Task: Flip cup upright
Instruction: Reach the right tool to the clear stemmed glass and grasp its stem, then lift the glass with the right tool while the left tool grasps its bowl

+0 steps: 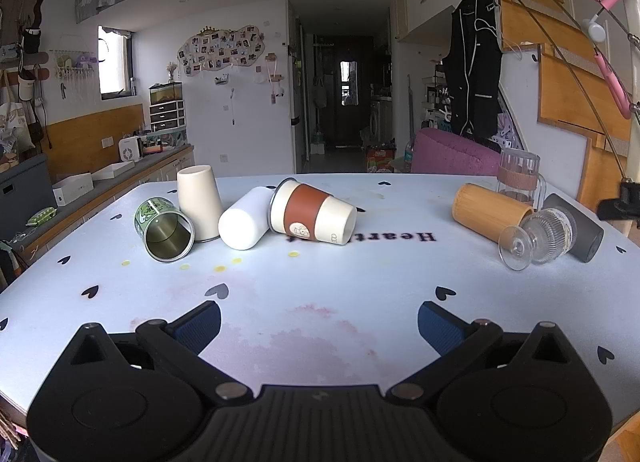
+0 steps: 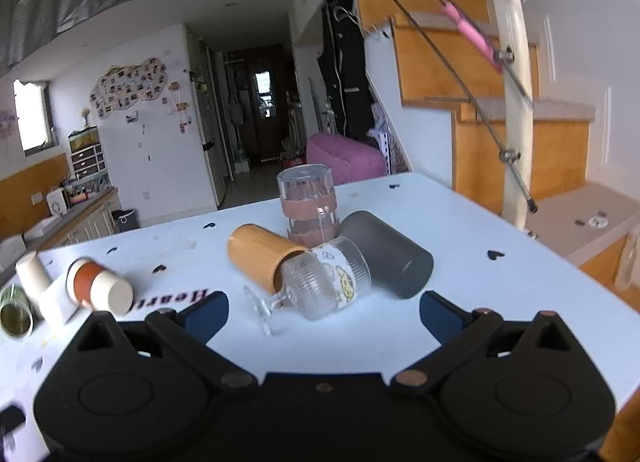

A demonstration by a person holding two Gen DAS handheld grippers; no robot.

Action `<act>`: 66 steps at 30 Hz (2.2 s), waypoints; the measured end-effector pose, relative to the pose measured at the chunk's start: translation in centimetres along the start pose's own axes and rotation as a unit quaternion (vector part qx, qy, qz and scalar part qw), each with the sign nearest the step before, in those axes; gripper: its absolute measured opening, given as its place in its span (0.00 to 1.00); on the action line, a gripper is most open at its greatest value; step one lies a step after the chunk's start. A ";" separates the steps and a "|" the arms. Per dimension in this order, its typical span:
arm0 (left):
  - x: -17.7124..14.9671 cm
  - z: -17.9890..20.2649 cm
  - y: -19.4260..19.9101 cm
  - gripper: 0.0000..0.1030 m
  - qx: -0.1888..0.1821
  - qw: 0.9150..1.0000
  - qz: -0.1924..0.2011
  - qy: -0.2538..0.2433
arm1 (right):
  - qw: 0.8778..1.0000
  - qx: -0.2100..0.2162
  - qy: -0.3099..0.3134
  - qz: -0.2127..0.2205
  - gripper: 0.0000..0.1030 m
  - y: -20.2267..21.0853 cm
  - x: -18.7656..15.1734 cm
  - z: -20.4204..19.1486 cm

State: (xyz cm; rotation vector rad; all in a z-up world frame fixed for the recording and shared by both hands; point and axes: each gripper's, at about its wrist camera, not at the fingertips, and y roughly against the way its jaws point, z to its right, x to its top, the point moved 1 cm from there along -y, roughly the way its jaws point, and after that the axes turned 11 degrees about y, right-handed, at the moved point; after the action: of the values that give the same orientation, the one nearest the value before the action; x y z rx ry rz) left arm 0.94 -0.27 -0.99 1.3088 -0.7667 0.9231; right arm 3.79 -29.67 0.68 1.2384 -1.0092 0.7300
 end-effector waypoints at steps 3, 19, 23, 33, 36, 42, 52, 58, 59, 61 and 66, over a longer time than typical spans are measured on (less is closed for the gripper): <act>-0.1 0.0 -0.1 1.00 -0.003 1.000 0.000 0.000 | 1.000 0.001 -0.019 -0.013 0.90 -2.5 0.7 0.6; -0.3 -0.4 -0.2 1.00 -0.007 1.000 -0.001 0.000 | 0.913 0.124 -0.367 -0.125 0.55 -14.5 -2.5 0.4; -0.3 -0.6 -0.2 1.00 -0.009 1.000 -0.002 -0.001 | 0.885 0.107 -0.434 -0.131 0.54 -16.0 -3.4 -0.1; -0.4 -0.8 -0.2 1.00 -0.010 1.000 -0.004 -0.001 | 0.872 0.130 -0.453 -0.131 0.41 -18.0 -3.7 -1.5; -0.4 -0.7 -0.2 1.00 -0.012 1.000 -0.003 -0.003 | 0.870 0.116 -0.460 -0.134 0.19 -17.5 -4.1 -0.2; -0.6 -0.5 -0.5 1.00 -0.018 1.000 -0.008 -0.005 | 0.882 0.125 -0.434 -0.139 0.18 -16.5 -3.8 1.0; -1.1 0.6 -0.8 1.00 -0.055 0.998 -0.017 -0.005 | 0.906 0.202 -0.300 -0.218 0.17 -12.0 -4.1 1.4; -1.5 1.2 -1.4 1.00 -0.090 0.995 -0.037 0.001 | 0.915 0.221 -0.224 -0.252 0.16 -8.7 -4.0 1.8; -1.5 1.4 -1.5 1.00 -0.095 0.995 -0.040 0.001 | 0.915 0.224 -0.217 -0.257 0.16 -8.0 -4.2 2.0; -1.6 1.7 -1.7 0.99 -0.111 0.993 -0.047 0.002 | 0.916 0.227 -0.202 -0.262 0.16 -6.8 -4.5 2.2; -0.7 3.7 -3.1 0.93 -0.192 0.978 -0.084 -0.007 | 0.920 0.237 -0.183 -0.253 0.16 -4.7 -6.3 3.0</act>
State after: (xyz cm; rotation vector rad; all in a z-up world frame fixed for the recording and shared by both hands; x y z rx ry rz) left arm 3.49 -4.14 -2.54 1.0216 -0.7869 0.5943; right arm 4.82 -33.10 -6.94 2.0216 -0.7641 0.3412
